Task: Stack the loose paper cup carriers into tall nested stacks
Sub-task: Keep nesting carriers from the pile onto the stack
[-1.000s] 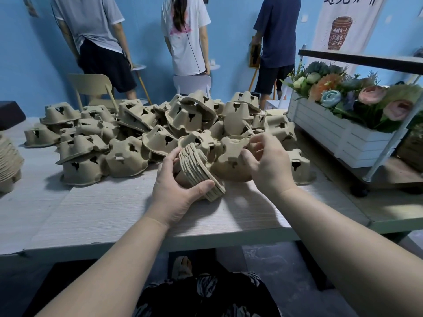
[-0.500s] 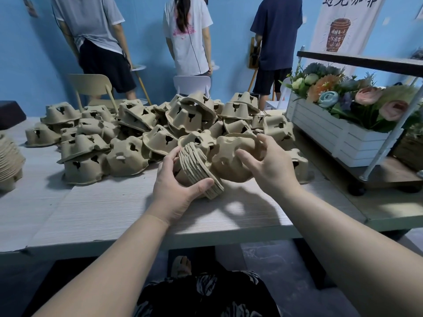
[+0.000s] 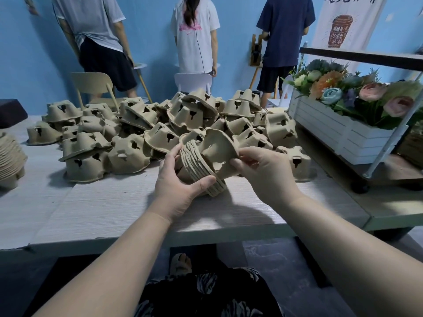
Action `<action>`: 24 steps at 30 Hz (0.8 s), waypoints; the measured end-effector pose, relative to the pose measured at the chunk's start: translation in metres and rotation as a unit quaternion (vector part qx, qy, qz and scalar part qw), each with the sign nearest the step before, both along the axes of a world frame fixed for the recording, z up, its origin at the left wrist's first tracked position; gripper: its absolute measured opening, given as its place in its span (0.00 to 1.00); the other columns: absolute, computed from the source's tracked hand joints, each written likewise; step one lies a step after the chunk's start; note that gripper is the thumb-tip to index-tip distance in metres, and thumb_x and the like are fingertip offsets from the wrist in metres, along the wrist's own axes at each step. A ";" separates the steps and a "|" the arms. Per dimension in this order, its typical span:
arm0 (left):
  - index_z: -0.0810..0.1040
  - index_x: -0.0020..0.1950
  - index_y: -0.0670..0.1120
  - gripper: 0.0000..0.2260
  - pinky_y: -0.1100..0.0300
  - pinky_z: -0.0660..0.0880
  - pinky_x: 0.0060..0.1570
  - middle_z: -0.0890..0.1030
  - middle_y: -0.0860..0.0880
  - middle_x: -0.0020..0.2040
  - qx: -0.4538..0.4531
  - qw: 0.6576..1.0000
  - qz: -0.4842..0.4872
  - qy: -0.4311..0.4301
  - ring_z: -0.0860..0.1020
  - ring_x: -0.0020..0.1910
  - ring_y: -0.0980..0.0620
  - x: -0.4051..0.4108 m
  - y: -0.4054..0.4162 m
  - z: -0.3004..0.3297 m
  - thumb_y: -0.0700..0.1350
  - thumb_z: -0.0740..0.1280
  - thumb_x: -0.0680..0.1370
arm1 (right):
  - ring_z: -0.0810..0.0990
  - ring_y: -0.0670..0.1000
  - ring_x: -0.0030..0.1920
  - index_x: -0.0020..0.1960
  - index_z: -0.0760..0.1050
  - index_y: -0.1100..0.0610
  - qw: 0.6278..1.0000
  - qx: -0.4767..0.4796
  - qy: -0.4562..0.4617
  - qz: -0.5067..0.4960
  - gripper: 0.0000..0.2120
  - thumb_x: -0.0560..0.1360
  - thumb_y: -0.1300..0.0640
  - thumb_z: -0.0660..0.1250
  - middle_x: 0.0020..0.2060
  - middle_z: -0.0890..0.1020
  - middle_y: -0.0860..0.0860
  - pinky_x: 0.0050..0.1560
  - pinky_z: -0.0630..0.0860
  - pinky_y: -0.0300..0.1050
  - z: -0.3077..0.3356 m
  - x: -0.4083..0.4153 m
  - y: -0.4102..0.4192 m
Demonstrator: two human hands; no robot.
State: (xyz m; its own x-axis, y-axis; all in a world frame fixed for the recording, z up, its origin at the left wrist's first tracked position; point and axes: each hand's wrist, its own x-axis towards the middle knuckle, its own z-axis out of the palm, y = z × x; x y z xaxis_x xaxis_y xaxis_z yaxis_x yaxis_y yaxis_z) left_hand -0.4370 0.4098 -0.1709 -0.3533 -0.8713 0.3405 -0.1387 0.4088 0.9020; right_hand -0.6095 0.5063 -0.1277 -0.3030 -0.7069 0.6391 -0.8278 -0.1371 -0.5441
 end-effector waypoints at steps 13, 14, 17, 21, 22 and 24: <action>0.61 0.67 0.66 0.44 0.55 0.67 0.71 0.70 0.52 0.69 0.001 1.000 -0.013 0.010 0.70 0.68 0.58 0.001 0.002 0.002 0.65 0.76 0.54 | 0.80 0.52 0.40 0.53 0.81 0.52 0.993 0.037 0.069 0.088 0.11 0.73 0.59 0.66 0.39 0.83 0.45 0.43 0.79 0.53 -0.020 0.012 0.001; 0.61 0.66 0.67 0.43 0.55 0.67 0.71 0.70 0.52 0.69 0.001 1.000 -0.015 0.012 0.70 0.68 0.58 0.001 0.003 0.003 0.65 0.76 0.54 | 0.79 0.50 0.40 0.53 0.81 0.51 0.992 0.040 0.067 0.097 0.11 0.73 0.59 0.66 0.38 0.81 0.42 0.43 0.79 0.52 -0.019 0.013 0.002; 0.62 0.64 0.69 0.42 0.53 0.68 0.71 0.71 0.53 0.69 0.001 1.000 -0.017 0.021 0.71 0.68 0.58 0.001 0.003 0.003 0.65 0.76 0.54 | 0.78 0.51 0.44 0.53 0.81 0.53 0.993 0.039 0.078 0.079 0.10 0.73 0.57 0.67 0.39 0.77 0.37 0.47 0.78 0.50 -0.017 0.006 0.000; 0.62 0.65 0.68 0.42 0.53 0.68 0.71 0.72 0.54 0.68 0.007 0.999 -0.019 0.026 0.71 0.67 0.59 0.001 0.003 0.004 0.65 0.77 0.54 | 0.72 0.56 0.62 0.63 0.75 0.56 0.996 0.054 0.060 -0.044 0.20 0.72 0.53 0.70 0.60 0.76 0.53 0.64 0.66 0.44 -0.013 -0.020 -0.016; 0.62 0.65 0.69 0.42 0.53 0.68 0.71 0.72 0.54 0.68 0.008 0.999 -0.020 0.026 0.72 0.67 0.59 0.001 0.003 0.004 0.65 0.77 0.54 | 0.68 0.55 0.67 0.68 0.71 0.56 0.993 0.091 0.048 -0.062 0.25 0.72 0.53 0.71 0.66 0.72 0.54 0.66 0.63 0.44 -0.011 -0.026 -0.021; 0.63 0.63 0.70 0.41 0.54 0.68 0.70 0.72 0.56 0.67 0.010 0.999 -0.022 0.027 0.72 0.66 0.59 0.001 0.004 0.005 0.65 0.77 0.54 | 0.62 0.54 0.72 0.73 0.64 0.54 0.985 0.141 0.041 -0.092 0.34 0.71 0.50 0.72 0.71 0.65 0.55 0.71 0.58 0.45 -0.010 -0.036 -0.030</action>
